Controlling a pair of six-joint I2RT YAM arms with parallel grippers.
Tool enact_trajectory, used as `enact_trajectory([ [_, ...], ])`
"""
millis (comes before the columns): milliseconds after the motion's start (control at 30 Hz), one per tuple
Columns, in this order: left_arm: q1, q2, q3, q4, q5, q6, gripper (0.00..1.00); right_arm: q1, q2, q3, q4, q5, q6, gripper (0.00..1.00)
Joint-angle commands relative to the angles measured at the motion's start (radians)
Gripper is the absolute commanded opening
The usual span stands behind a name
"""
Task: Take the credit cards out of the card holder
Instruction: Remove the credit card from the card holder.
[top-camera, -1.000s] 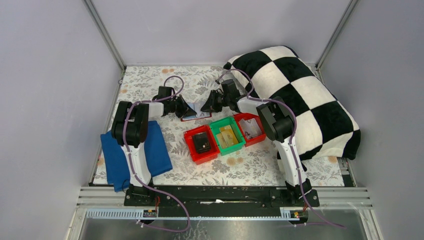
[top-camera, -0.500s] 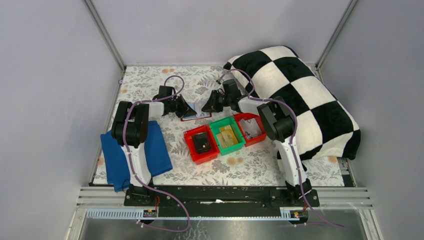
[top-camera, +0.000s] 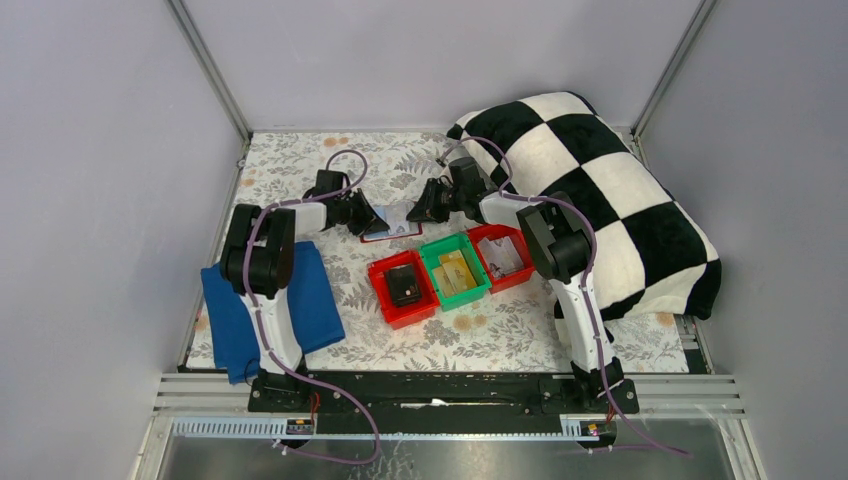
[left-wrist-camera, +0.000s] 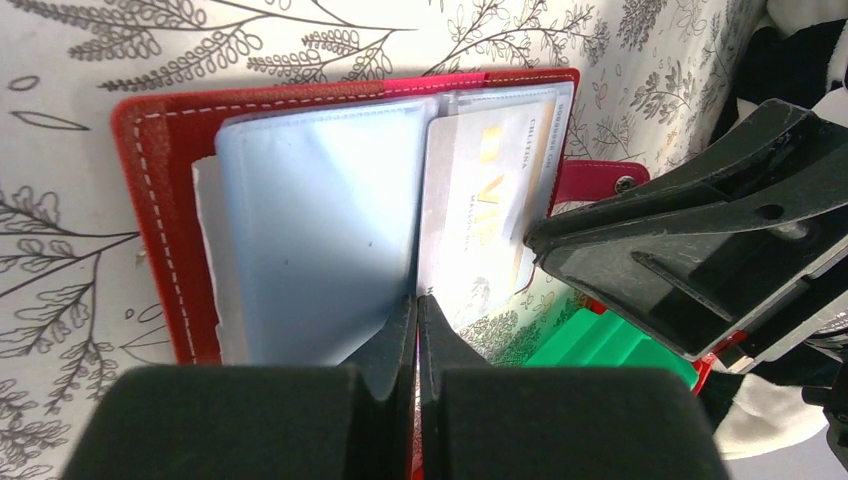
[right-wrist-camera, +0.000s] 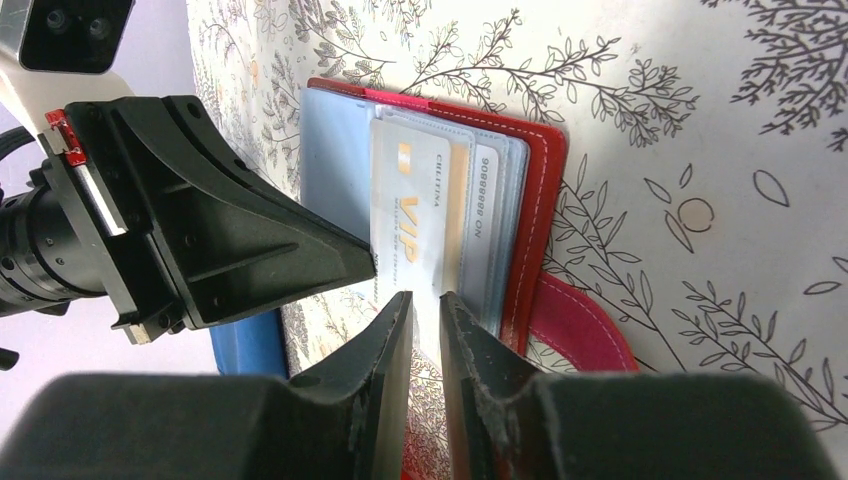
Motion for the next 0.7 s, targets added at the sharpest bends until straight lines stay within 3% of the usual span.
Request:
enact_trajectory([
  [0, 0.015, -0.047, 0.022, -0.048, -0.049, 0.048, 0.0, -0.007, -0.039, 0.002, -0.024, 0.001, -0.023, 0.24],
  [667, 0.035, -0.077, 0.003, -0.059, -0.02, 0.065, 0.0, 0.005, -0.055, 0.0, -0.006, -0.016, -0.031, 0.25],
])
